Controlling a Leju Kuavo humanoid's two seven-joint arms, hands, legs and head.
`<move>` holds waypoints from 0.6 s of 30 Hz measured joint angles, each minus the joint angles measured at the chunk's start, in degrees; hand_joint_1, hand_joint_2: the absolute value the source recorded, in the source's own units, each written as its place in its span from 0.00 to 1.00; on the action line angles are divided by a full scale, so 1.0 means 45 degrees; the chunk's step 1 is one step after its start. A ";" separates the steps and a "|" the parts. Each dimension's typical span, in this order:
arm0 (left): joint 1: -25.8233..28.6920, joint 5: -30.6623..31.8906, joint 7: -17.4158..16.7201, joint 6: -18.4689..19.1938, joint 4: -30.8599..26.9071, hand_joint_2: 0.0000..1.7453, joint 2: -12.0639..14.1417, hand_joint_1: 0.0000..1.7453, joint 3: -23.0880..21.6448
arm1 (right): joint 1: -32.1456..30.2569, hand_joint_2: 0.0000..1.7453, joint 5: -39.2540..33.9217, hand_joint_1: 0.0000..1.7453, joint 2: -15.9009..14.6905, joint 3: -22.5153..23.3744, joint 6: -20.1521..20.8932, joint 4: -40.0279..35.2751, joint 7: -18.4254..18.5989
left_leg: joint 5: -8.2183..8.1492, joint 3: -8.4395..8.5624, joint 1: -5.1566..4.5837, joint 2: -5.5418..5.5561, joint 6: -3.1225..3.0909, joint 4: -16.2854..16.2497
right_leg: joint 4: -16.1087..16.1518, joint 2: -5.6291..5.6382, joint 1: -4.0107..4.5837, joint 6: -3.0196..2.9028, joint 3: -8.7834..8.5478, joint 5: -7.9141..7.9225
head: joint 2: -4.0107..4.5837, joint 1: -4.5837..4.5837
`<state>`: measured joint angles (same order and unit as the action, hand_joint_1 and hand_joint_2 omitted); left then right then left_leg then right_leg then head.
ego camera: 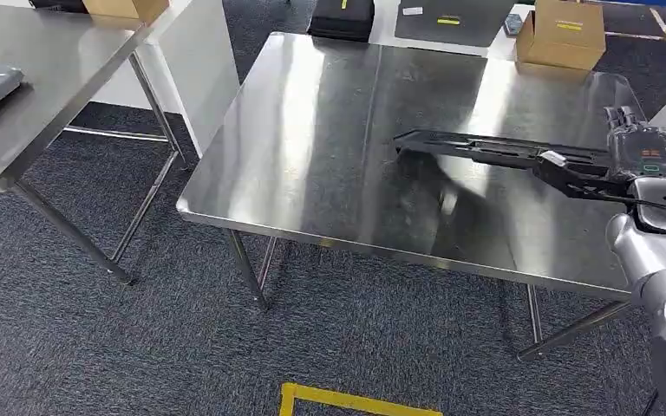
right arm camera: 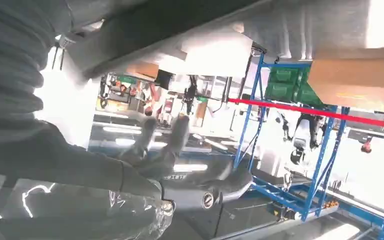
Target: Take the parts from the cabinet and place them on the table.
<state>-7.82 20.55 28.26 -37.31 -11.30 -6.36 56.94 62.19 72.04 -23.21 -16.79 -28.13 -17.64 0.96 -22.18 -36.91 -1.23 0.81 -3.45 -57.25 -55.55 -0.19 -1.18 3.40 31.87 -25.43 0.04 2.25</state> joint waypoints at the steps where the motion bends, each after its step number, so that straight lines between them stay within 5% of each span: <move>1: 0.0011 0.0000 0.0005 0.0000 0.0000 0.00 -0.0005 0.00 0.0010 | 0.0001 1.00 0.0000 0.00 -0.0005 0.0000 0.0000 0.0000 0.0000 | 0.0000 0.0000 0.0000 0.0000 0.0000 0.0000 | 0.0000 0.0000 0.0000 0.0000 -0.0001 0.0000 | 0.0000 0.0005; 16: 0.0019 0.0058 0.0364 -0.0355 0.0000 0.00 -0.0763 0.00 0.0068 | -0.0205 1.00 0.0194 0.00 -0.0073 0.0151 0.0015 0.0058 0.0321 | 0.0000 0.0000 0.0001 0.0001 0.0000 -0.0001 | 0.0001 0.0000 0.0001 0.0000 -0.0001 0.0000 | 0.0000 0.0000; 17: 0.0022 0.0073 0.0364 -0.0345 0.0000 0.00 -0.0782 0.00 0.0068 | -0.0213 0.00 0.0209 0.00 -0.0078 0.0175 0.0015 0.0068 0.0321 | 0.0000 0.0000 0.0001 0.0001 0.0000 0.0000 | 0.0000 0.0000 0.0001 0.0000 -0.0001 0.0000 | 0.0000 0.0000; 18: 0.0023 0.0083 0.0369 -0.0340 0.0000 0.00 -0.0811 0.00 0.0068 | -0.0216 0.00 0.0219 0.00 -0.0082 0.0199 0.0024 0.0073 0.0321 | 0.0000 0.0000 0.0001 0.0000 0.0000 0.0000 | 0.0000 0.0001 0.0001 0.0000 -0.0001 0.0000 | 0.0000 0.0005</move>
<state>-7.72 20.92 29.92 -38.84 -11.30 -10.01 57.24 61.21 73.02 -23.58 -15.89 -28.02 -17.31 2.40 -22.18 -36.91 -1.23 0.81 -3.45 -57.26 -55.55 -0.19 -1.17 3.40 31.86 -25.43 0.04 2.27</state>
